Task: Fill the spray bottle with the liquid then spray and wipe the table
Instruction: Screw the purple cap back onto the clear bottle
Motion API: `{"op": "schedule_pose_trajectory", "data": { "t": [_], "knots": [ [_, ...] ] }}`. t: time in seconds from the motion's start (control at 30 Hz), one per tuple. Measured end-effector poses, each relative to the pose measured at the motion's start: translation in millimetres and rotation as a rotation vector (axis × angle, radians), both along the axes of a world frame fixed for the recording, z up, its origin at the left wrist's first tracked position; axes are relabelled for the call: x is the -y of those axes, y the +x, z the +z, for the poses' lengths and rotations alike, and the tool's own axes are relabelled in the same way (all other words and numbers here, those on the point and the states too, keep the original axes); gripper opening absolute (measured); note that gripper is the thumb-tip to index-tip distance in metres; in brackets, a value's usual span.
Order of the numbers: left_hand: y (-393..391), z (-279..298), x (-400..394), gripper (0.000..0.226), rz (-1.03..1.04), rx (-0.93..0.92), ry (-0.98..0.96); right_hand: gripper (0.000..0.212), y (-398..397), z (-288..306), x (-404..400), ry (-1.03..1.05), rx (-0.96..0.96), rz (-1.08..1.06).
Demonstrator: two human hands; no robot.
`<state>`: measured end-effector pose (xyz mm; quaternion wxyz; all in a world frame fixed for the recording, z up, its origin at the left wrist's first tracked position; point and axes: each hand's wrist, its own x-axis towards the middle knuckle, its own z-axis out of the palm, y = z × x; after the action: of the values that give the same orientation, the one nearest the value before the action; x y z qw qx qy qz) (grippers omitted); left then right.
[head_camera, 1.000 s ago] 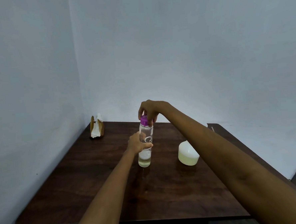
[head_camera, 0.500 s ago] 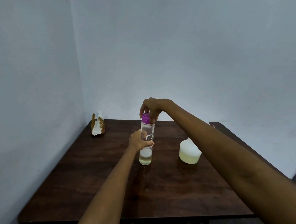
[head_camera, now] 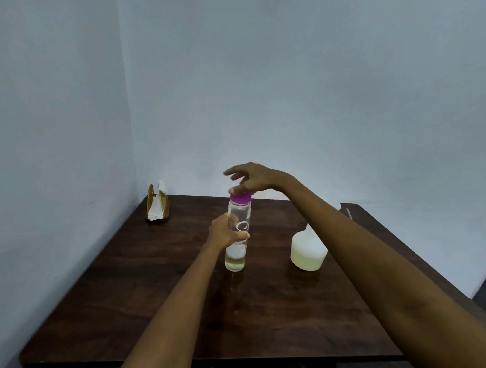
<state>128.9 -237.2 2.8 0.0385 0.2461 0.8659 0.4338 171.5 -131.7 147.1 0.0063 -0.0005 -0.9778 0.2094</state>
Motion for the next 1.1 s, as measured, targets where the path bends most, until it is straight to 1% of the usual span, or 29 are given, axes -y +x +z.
{"op": "schedule_pose_trajectory", "data": {
  "t": [0.03, 0.07, 0.2, 0.37, 0.43, 0.5, 0.57, 0.67, 0.73, 0.8, 0.87, 0.93, 1.0, 1.03, 1.1],
  "knots": [
    [-0.2, 0.2, 0.0, 0.038, 0.002, -0.003, -0.008, 0.044, 0.8, 0.7, -2.7, -0.033, 0.044, 0.044],
    [-0.2, 0.4, 0.6, 0.038, 0.003, -0.005, -0.015, 0.042, 1.3, 0.3, -4.0, -0.02, 0.066, 0.07],
    [-0.6, -0.3, 1.4, 0.031, 0.002, -0.029, -0.016, 0.039, 0.4, -1.8, -1.1, 0.018, 0.023, 0.077],
    [-0.1, 0.2, 0.7, 0.03, -0.015, -0.042, -0.003, 0.048, -7.9, 6.0, 10.3, 0.272, 0.057, 0.03],
    [0.0, -0.6, 0.6, 0.028, -0.008, -0.051, 0.001, 0.051, -8.6, 6.6, 14.2, 0.323, 0.079, 0.01],
    [-0.2, -1.4, 1.2, 0.027, 0.0, -0.06, 0.004, 0.045, -9.1, 4.2, 18.4, 0.32, 0.095, -0.014],
    [0.5, -1.6, 0.8, 0.027, -0.002, -0.051, 0.019, 0.035, -9.3, 1.9, 22.4, 0.266, 0.118, -0.033],
    [0.8, -2.4, 1.6, 0.034, 0.012, -0.035, 0.045, 0.03, -10.7, 2.4, 30.1, 0.236, 0.168, -0.058],
    [-1.9, -5.8, 2.1, 0.043, 0.032, -0.032, 0.061, 0.029, -12.5, -0.6, 35.1, 0.273, 0.147, -0.078],
    [-4.5, -9.1, 1.5, 0.045, 0.035, -0.026, 0.049, 0.027, -13.8, -5.1, 36.9, 0.313, 0.117, -0.092],
    [-6.5, -9.9, 0.6, 0.043, 0.029, -0.044, 0.028, 0.028, -15.6, -8.0, 33.9, 0.296, 0.123, -0.099],
    [-4.3, -7.6, 1.0, 0.039, 0.026, -0.049, 0.038, 0.032, -12.3, -7.0, 29.7, 0.216, 0.118, -0.083],
    [-4.3, -6.5, 0.9, 0.039, 0.021, -0.037, 0.043, 0.052, -6.8, -5.3, 23.9, 0.224, 0.036, -0.086],
    [-5.0, -6.3, 0.8, 0.039, 0.016, -0.034, 0.034, 0.057, -3.9, -6.1, 21.4, 0.258, -0.014, -0.107],
    [-5.3, -6.2, 0.0, 0.042, 0.01, -0.033, 0.025, 0.046, -0.7, -7.1, 18.5, 0.271, -0.025, -0.153]
  ]
}}
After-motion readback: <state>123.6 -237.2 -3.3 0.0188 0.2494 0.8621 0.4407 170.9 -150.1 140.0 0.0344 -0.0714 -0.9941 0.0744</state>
